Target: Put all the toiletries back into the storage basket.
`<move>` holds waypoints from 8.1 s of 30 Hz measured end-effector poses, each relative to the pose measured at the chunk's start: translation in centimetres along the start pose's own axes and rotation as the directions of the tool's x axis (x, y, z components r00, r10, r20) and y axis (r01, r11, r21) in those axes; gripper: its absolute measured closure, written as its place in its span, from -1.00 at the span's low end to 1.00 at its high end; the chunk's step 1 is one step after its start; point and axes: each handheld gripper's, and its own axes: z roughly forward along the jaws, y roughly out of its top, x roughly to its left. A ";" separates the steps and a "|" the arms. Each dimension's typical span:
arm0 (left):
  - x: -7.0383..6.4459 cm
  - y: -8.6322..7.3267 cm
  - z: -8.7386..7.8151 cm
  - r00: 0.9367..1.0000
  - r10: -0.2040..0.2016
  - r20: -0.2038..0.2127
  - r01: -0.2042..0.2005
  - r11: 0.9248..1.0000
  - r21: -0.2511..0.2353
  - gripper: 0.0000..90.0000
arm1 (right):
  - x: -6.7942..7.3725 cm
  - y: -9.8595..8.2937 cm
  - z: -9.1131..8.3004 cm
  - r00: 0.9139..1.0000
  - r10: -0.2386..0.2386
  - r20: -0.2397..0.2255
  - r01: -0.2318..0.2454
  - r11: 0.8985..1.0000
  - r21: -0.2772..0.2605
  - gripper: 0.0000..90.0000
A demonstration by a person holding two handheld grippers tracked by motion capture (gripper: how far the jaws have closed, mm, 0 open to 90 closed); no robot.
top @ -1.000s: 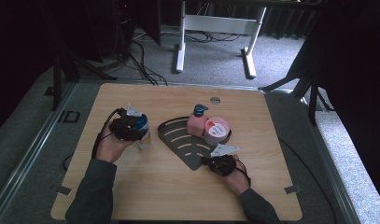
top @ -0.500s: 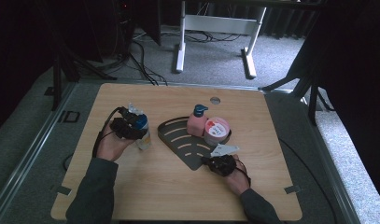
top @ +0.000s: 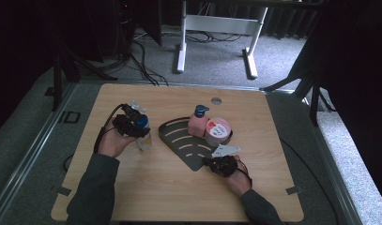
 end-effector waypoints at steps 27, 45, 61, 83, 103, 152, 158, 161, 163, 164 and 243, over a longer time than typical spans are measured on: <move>0.3 1.9 0.2 0.999 0.028 0.034 -0.031 0.995 0.095 0.10 | -0.1 0.0 0.0 1.000 0.003 -0.004 -0.003 1.000 0.001 1.00; 0.3 2.2 0.7 0.998 0.032 0.058 -0.040 0.987 0.153 0.18 | -0.1 0.0 0.0 1.000 0.003 -0.005 -0.003 1.000 0.000 1.00; 0.2 2.5 0.8 0.999 -0.001 0.046 -0.008 0.979 0.202 0.19 | -0.1 0.0 0.0 1.000 0.004 -0.006 -0.004 1.000 0.001 1.00; 0.3 2.1 2.7 0.998 0.020 0.065 -0.037 0.962 0.269 0.13 | -0.1 0.0 0.0 1.000 0.004 -0.006 -0.004 1.000 0.001 1.00; 0.3 1.8 2.6 0.996 0.022 0.091 -0.046 0.962 0.270 0.23 | -0.1 0.0 0.0 1.000 0.004 -0.006 -0.004 1.000 0.001 1.00; -5.9 3.1 1.1 0.966 0.183 0.182 -0.218 0.956 0.197 0.23 | -0.1 0.0 0.0 1.000 0.003 -0.006 -0.003 1.000 0.000 1.00; -6.9 3.4 1.2 0.957 0.210 0.199 -0.249 0.948 0.197 0.23 | -0.1 0.0 0.0 1.000 0.003 -0.006 -0.003 1.000 0.000 1.00; -7.5 3.7 1.3 0.950 0.223 0.217 -0.265 0.945 0.189 0.23 | -0.1 0.0 0.0 1.000 0.003 -0.006 -0.003 1.000 0.000 1.00; -7.7 3.7 1.3 0.949 0.226 0.218 -0.269 0.945 0.188 0.23 | -0.1 0.0 0.0 1.000 0.003 -0.006 -0.003 1.000 0.000 1.00; -7.8 3.8 1.4 0.948 0.229 0.221 -0.272 0.944 0.187 0.23 | -0.1 0.0 0.0 1.000 0.003 -0.006 -0.003 1.000 0.000 1.00; -9.2 9.8 3.9 0.948 0.227 0.222 -0.264 0.952 0.157 0.23 | -0.1 0.0 0.0 1.000 0.002 -0.008 -0.002 1.000 0.000 1.00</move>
